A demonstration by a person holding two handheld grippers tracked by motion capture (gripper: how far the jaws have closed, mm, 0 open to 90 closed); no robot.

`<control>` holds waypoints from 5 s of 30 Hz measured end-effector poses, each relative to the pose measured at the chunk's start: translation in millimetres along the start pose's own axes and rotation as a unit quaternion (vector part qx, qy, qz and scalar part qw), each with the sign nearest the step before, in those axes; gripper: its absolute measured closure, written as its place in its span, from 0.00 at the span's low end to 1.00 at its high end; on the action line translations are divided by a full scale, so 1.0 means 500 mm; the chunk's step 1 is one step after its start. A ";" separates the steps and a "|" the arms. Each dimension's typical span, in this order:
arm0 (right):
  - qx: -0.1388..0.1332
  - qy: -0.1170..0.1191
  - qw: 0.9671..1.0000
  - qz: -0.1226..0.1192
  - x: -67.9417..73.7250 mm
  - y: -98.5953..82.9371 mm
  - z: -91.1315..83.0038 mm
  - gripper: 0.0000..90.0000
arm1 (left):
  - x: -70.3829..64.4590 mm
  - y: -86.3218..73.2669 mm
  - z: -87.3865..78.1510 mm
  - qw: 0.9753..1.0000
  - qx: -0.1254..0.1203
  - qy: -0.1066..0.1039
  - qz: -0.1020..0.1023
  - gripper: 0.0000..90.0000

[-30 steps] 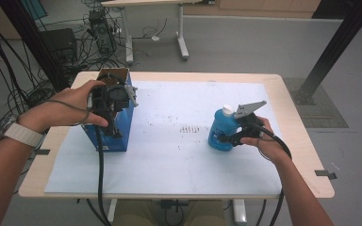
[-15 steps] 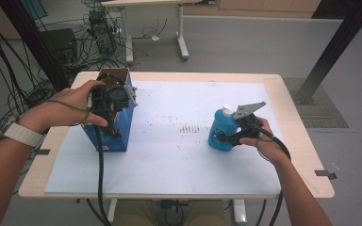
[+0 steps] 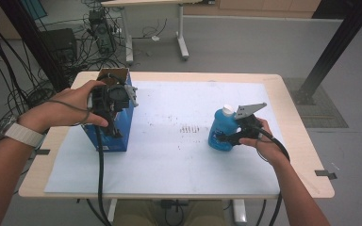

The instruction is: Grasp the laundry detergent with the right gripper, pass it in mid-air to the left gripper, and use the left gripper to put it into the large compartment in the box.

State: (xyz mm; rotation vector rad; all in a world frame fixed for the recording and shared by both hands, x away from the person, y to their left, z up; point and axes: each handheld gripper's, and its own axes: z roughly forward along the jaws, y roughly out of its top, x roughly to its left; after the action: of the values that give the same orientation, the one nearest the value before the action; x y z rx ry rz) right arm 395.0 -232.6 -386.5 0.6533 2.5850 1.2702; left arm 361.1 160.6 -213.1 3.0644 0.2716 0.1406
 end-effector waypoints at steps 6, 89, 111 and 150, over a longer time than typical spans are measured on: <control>-0.003 0.001 1.000 0.000 0.000 -0.002 0.002 0.38 | 0.000 -0.001 0.001 1.000 -0.002 0.000 -0.001 0.14; -0.018 0.009 1.000 0.008 -0.003 -0.008 0.006 0.48 | -0.001 -0.001 0.004 1.000 -0.005 0.002 0.000 0.15; -0.021 0.008 1.000 0.009 -0.003 -0.010 0.006 0.48 | -0.002 -0.002 0.006 1.000 -0.010 0.004 -0.002 0.15; -0.024 0.007 1.000 0.013 -0.003 -0.011 0.007 0.47 | -0.003 0.000 0.004 1.000 -0.009 0.006 -0.003 0.15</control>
State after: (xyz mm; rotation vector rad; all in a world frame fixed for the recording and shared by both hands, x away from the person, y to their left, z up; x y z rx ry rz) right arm 395.7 -234.0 -393.0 0.6722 2.5572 1.3446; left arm 359.9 160.5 -215.2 3.0452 0.2771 0.1594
